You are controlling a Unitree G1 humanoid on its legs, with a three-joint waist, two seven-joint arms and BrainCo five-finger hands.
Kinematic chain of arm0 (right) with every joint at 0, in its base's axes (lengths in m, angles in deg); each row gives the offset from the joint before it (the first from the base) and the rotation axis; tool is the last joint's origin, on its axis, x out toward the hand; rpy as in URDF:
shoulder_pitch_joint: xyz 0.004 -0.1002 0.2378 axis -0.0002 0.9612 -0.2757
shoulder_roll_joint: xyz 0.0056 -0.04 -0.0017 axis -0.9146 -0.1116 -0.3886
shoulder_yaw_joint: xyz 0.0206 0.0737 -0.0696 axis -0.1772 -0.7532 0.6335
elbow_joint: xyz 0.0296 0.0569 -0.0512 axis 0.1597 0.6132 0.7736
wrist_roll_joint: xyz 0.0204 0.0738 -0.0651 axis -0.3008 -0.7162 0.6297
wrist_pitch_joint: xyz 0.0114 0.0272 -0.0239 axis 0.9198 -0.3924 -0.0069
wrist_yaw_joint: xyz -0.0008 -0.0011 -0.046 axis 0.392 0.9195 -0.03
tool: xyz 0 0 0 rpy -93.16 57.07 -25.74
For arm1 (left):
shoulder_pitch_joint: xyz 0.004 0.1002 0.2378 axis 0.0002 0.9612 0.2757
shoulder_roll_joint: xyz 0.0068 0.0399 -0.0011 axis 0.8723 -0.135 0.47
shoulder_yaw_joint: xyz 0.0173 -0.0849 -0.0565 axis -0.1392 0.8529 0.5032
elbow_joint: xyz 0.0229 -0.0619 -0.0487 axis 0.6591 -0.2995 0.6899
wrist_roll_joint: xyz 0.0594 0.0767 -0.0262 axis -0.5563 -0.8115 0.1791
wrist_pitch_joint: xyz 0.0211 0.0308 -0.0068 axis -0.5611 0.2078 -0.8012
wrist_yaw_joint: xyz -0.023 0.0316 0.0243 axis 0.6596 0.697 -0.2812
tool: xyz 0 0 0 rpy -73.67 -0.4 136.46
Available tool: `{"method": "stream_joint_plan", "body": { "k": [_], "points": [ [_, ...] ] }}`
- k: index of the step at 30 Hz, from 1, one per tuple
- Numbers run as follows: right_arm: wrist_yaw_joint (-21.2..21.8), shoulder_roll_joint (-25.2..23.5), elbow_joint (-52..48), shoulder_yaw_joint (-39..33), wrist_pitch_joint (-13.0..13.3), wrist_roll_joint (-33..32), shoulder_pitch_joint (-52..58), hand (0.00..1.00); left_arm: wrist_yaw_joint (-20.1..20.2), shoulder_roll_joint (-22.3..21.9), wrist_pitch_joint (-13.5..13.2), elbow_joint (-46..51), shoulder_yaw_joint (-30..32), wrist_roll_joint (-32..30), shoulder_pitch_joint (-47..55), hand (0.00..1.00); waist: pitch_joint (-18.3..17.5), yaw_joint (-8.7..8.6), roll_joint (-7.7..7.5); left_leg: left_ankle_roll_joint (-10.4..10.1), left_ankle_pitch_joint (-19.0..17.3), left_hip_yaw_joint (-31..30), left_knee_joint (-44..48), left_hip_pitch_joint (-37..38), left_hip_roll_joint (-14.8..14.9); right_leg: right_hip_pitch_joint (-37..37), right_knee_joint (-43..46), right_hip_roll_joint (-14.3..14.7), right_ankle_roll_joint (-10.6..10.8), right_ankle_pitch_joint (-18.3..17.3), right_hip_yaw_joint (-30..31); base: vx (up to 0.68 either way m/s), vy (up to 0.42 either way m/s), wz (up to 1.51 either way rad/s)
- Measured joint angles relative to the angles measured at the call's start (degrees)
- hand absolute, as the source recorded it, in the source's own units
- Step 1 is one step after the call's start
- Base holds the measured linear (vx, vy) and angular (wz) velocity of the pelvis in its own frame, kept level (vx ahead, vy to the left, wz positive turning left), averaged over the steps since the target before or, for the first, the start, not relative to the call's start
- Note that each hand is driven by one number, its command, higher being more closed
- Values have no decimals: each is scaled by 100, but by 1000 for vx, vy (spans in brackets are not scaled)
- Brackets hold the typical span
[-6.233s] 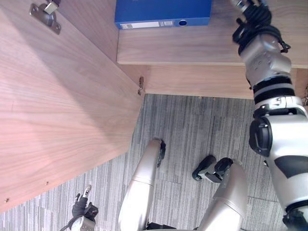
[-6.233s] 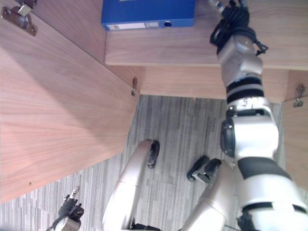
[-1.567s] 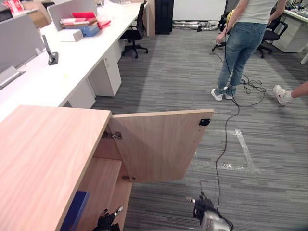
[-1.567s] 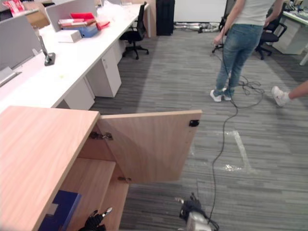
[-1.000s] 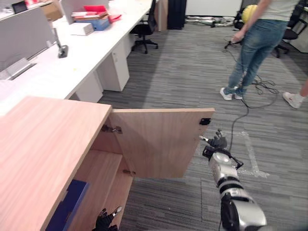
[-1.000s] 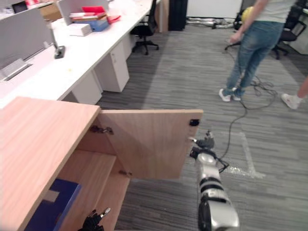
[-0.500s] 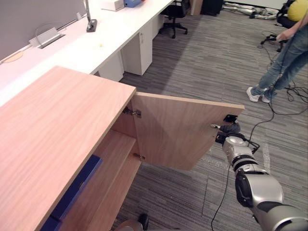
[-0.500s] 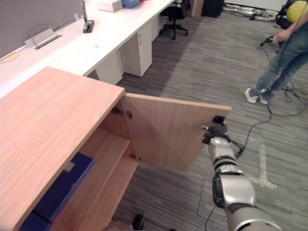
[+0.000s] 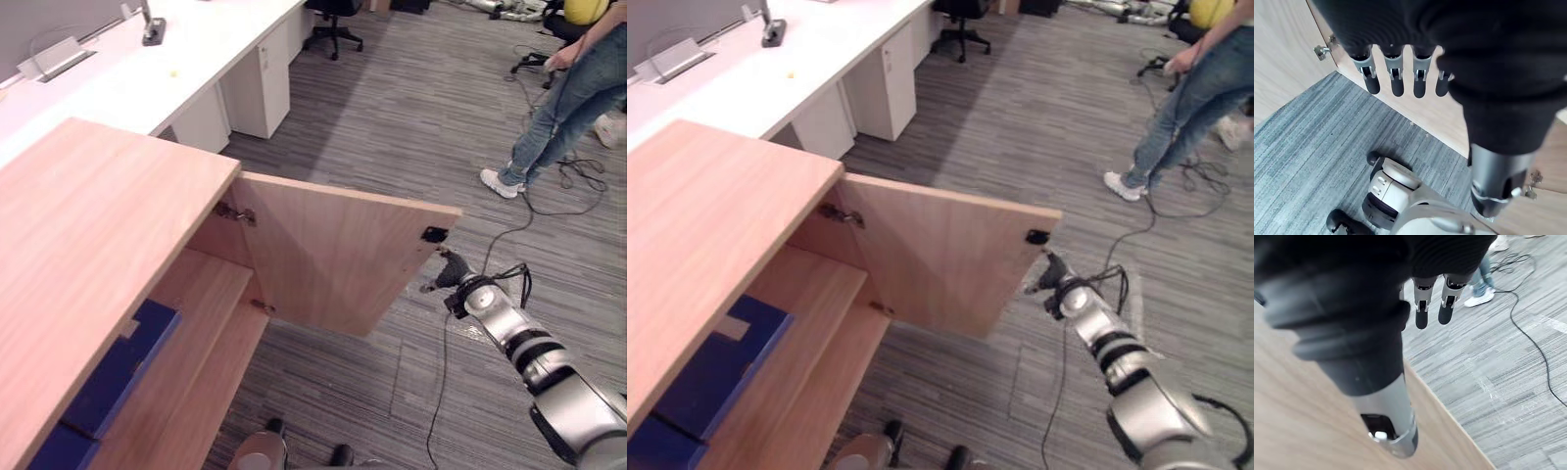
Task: Walk over to the cabinet, pick up the folder, carry it to the office cabinet, place the folder inside the office cabinet, then close the office cabinet door
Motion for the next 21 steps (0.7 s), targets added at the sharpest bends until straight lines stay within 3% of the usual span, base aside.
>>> {"method": "stream_joint_plan", "body": {
  "k": [2,4,6,8,9,12,14,15,16,19,21],
  "points": [
    [284,157,-502,336,0,252,229,0,-2,24,3,-4,106,-114,-168,0,27,-14,-11,-31,-18,279,10,-3,181,0,9,111,-121,-37,-8,-28,-155,-10],
    [661,404,-1348,836,2,527,658,0,-5,59,5,-86,278,-219,-402,0,58,-39,-95,119,-283,1468,592,-140,560,-20,-2,215,-331,-66,-71,-22,-153,-5],
    [947,443,-1844,1250,20,627,919,0,-6,98,13,-109,411,-328,-483,0,38,-37,-192,255,-487,2071,1185,-245,670,-1,-60,242,-401,-72,-120,29,-118,11],
    [1313,441,-2510,1668,259,755,1281,0,-6,212,20,-119,474,-437,-590,0,14,-56,-333,325,-670,2698,1584,-281,754,15,-143,243,-467,-100,-382,72,-148,63],
    [1716,322,-2820,2013,613,857,1506,0,-6,293,32,-157,531,-527,-727,0,-21,-74,-414,344,-782,3106,1565,-233,770,20,-227,244,-490,-115,-721,92,-170,112],
    [2313,-221,-2894,2523,1007,1209,1876,0,-11,281,65,-171,568,-638,-918,0,-12,-73,-449,340,-833,3646,983,44,793,13,-215,251,-533,-144,-1503,93,-111,144],
    [2442,-504,-2894,2544,1141,1431,2087,0,-42,286,88,-178,568,-697,-907,0,-16,-88,-445,243,-681,3663,265,268,736,-20,-151,250,-583,-180,-1934,108,22,153],
    [2452,-572,-2889,2515,1182,1541,2126,0,-67,296,115,-186,568,-724,-861,0,-15,-94,-448,131,-434,3625,-254,447,700,-31,-118,256,-590,-189,-2074,76,123,111],
    [2446,-635,-2847,2486,1183,1689,2128,0,-83,322,131,-206,568,-769,-807,0,-7,-44,-550,116,-137,3512,-696,539,514,-84,-35,158,-590,-188,-2127,47,140,92],
    [2420,-777,-2837,2483,1192,1956,2129,0,-94,377,135,-214,569,-802,-571,0,-122,-16,-654,209,319,3241,-1513,736,220,-220,143,-11,-578,-196,-2187,56,166,56],
    [2400,-1007,-2769,2502,1197,2081,2131,0,-98,441,135,-215,572,-809,-533,0,-143,-2,-711,277,386,3103,-1644,759,141,-222,172,-67,-576,-194,-2243,49,157,48]
  ]
}}
